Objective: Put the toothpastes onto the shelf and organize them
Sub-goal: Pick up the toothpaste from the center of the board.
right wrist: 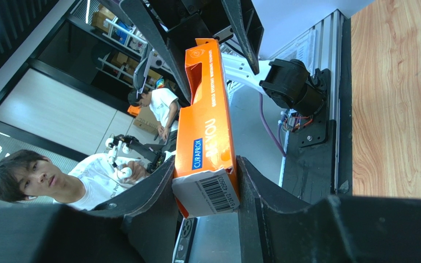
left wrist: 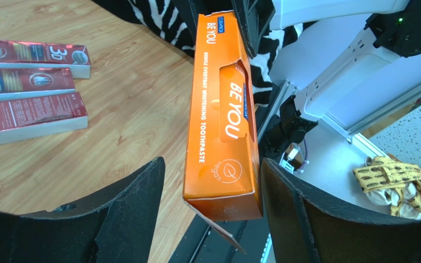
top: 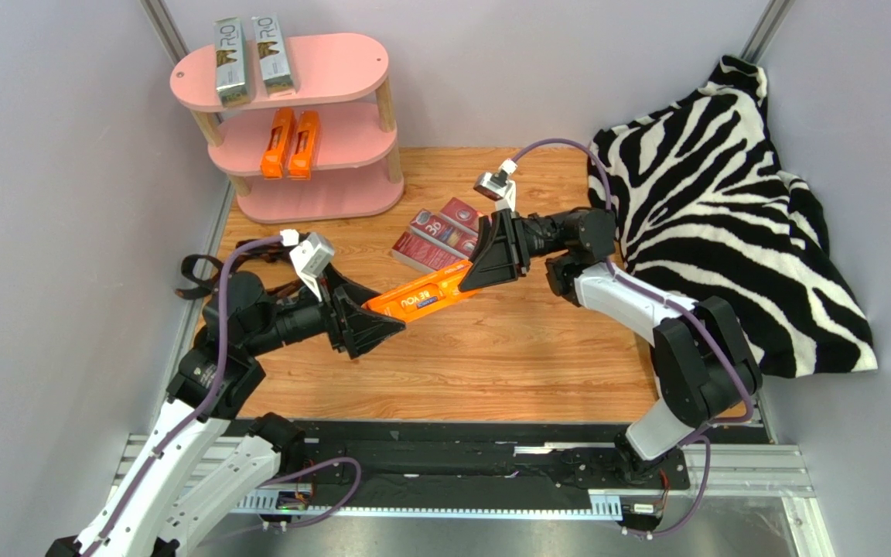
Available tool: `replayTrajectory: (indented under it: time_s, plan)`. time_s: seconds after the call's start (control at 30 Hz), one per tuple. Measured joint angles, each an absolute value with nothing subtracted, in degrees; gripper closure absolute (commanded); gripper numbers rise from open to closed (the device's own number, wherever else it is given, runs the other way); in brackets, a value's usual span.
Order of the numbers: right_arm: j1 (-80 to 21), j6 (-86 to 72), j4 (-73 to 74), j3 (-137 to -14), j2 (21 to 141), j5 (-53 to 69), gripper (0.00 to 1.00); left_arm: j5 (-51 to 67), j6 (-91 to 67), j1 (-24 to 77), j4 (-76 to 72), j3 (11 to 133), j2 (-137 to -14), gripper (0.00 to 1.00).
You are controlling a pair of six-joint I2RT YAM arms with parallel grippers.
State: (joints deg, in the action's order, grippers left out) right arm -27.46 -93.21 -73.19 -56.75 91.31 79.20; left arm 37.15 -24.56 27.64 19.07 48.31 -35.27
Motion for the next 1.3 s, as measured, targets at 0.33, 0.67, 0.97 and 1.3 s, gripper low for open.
replayTrajectory:
  time_s: [0.33, 0.67, 0.97, 1.3]
  plan:
    - [-26.81, -93.19, -73.38, -56.75, 90.32, 79.20, 0.63, 37.23, -25.26, 27.64, 18.81, 48.31, -33.65, 0.31]
    - [-26.81, -93.19, -73.45, -56.23, 90.32, 79.20, 0.63, 39.38, -28.86, 27.64, 14.24, 47.94, -34.70, 0.59]
    - [-26.44, -92.77, -74.30, -56.07, 90.28, 79.81, 0.55, 39.48, -30.81, 27.46, 13.45, 47.40, -35.79, 0.62]
    - [-24.67, -91.90, -74.35, -54.83, 88.53, 77.01, 0.12, 38.70, -32.60, 27.11, 11.31, 44.38, -35.64, 0.63]
